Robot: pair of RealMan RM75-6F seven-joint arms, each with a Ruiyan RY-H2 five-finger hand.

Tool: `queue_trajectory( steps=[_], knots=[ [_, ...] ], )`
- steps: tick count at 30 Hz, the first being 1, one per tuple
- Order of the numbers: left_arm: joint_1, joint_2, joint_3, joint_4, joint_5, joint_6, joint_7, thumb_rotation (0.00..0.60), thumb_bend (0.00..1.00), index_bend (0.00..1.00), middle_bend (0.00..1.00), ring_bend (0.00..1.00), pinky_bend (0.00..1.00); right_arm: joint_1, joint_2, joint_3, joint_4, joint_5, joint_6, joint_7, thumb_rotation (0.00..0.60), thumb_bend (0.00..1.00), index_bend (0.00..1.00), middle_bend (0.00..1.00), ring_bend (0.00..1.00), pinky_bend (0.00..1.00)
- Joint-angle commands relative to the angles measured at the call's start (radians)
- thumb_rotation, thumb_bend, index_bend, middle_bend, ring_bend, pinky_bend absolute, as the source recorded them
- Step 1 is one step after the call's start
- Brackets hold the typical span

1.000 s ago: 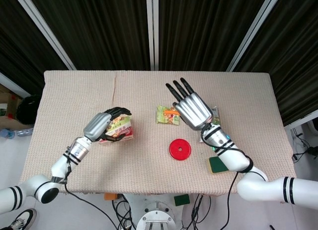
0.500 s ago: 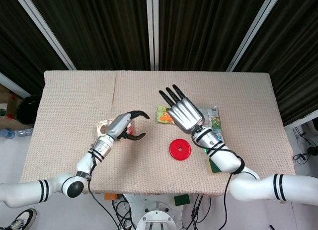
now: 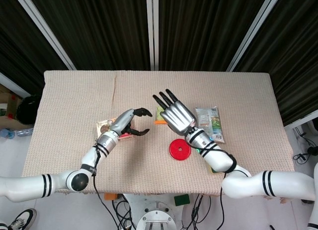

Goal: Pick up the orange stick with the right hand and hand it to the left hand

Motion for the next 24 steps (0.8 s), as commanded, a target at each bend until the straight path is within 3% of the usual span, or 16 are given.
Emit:
queue_trajectory(
  steps=[1,24],
  knots=[
    [0.002,-0.01,-0.004,-0.002,0.009,0.014,-0.005,0.6,0.28,0.4,0.33,0.28,0.24,0.009,-0.015,-0.008,0.015,-0.007,0.007,0.003,0.6,0.35,0.68,0.0,0.0,0.0],
    [-0.022,-0.024,0.001,0.005,-0.07,0.006,0.024,0.6,0.29,0.45,0.35,0.3,0.24,0.05,-0.065,-0.034,0.061,0.016,0.023,0.031,0.6,0.35,0.69,0.0,0.0,0.0]
  ],
)
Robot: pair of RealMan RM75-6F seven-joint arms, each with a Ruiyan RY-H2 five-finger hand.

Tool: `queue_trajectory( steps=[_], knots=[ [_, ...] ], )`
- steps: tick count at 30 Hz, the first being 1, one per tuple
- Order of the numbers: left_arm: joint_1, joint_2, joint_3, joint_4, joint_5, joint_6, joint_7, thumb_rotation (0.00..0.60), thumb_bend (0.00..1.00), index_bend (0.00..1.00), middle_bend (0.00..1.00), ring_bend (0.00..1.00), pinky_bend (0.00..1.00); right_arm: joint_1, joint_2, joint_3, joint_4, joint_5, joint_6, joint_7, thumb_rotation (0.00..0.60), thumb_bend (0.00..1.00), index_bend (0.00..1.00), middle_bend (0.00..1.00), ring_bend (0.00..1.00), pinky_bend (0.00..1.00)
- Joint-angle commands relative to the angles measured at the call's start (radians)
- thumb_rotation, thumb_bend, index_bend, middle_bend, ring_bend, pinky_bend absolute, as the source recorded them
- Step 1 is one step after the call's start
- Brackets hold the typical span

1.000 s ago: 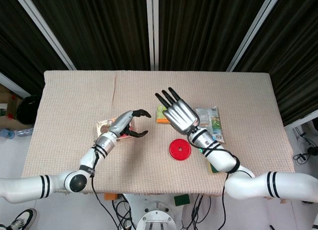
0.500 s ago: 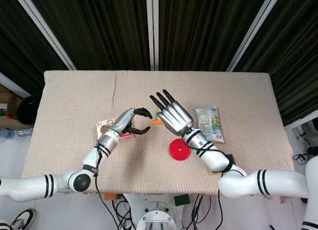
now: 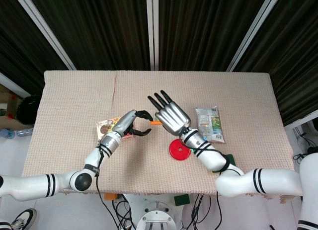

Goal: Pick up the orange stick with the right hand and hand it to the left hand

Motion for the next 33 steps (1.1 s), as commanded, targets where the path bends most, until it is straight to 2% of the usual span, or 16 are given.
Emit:
queue_trajectory(
  steps=[1,33],
  knots=[
    [-0.004,0.001,-0.001,-0.004,-0.016,0.007,0.009,0.6,0.29,0.45,0.35,0.3,0.24,0.003,-0.005,-0.004,0.007,0.005,-0.002,0.003,0.6,0.35,0.69,0.0,0.0,0.0],
    [-0.018,-0.003,0.005,0.006,-0.053,-0.016,0.02,0.6,0.31,0.49,0.37,0.32,0.23,0.033,-0.044,-0.02,0.046,0.009,-0.004,0.032,0.6,0.35,0.69,0.0,0.0,0.0]
  ],
)
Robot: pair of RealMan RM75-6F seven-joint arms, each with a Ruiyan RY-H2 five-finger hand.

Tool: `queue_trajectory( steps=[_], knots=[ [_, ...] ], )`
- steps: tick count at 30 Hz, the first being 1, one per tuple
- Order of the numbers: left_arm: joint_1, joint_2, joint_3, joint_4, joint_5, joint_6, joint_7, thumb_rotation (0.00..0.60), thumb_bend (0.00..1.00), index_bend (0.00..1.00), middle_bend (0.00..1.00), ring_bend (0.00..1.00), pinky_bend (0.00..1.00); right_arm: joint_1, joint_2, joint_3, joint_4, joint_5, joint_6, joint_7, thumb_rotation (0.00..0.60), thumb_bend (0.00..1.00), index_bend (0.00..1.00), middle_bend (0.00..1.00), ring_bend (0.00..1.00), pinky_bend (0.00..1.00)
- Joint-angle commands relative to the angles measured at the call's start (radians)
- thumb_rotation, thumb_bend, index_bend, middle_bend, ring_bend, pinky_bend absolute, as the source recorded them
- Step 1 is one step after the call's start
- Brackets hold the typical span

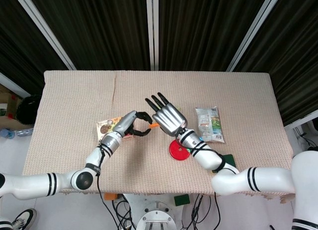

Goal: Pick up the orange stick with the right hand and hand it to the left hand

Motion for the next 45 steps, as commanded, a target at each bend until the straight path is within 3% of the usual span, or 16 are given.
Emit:
queue_trajectory(
  steps=[1,11,45],
  knots=[
    [-0.001,0.0,0.0,0.001,-0.001,-0.001,0.0,0.6,0.31,0.49,0.37,0.32,0.23,0.001,-0.002,0.0,0.001,0.0,0.001,0.002,0.6,0.35,0.69,0.0,0.0,0.0],
    [-0.003,-0.008,0.001,0.01,-0.006,-0.002,0.0,0.6,0.31,0.52,0.37,0.32,0.23,0.006,-0.009,-0.002,0.005,0.002,0.002,0.004,0.6,0.34,0.69,0.0,0.0,0.0],
    [-0.002,-0.001,0.005,0.015,0.005,-0.021,-0.013,0.6,0.31,0.49,0.37,0.32,0.23,0.013,-0.015,-0.01,0.015,0.007,-0.002,0.015,0.6,0.34,0.69,0.0,0.0,0.0]
  ],
)
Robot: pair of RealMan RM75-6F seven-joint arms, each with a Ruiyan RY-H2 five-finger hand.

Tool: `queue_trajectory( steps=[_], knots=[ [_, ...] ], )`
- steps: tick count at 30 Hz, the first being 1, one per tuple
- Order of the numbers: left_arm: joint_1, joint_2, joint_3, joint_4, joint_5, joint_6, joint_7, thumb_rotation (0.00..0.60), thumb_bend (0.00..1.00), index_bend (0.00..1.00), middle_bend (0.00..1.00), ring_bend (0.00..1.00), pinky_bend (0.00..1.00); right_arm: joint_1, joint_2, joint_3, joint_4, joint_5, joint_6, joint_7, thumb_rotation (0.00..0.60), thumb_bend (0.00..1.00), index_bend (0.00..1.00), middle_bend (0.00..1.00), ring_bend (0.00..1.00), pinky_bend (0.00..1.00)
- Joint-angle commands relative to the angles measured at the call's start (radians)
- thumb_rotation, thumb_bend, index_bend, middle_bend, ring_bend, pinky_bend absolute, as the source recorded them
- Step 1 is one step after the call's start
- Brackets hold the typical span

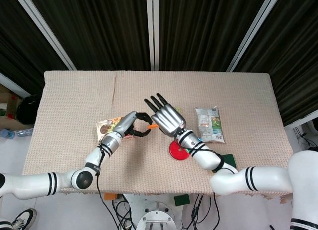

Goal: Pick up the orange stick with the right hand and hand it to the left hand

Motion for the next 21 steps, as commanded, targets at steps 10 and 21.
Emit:
queue_trajectory(
  steps=[10,21],
  knots=[
    [-0.001,0.001,0.0,0.003,0.0,-0.005,-0.004,0.6,0.31,0.5,0.37,0.32,0.23,-0.001,-0.003,-0.002,0.003,0.001,0.0,0.004,0.6,0.34,0.69,0.0,0.0,0.0],
    [-0.005,-0.002,0.003,0.006,-0.001,-0.009,-0.001,0.6,0.31,0.51,0.37,0.32,0.23,-0.001,-0.004,-0.002,0.007,-0.002,-0.002,0.01,0.6,0.34,0.69,0.0,0.0,0.0]
  ],
)
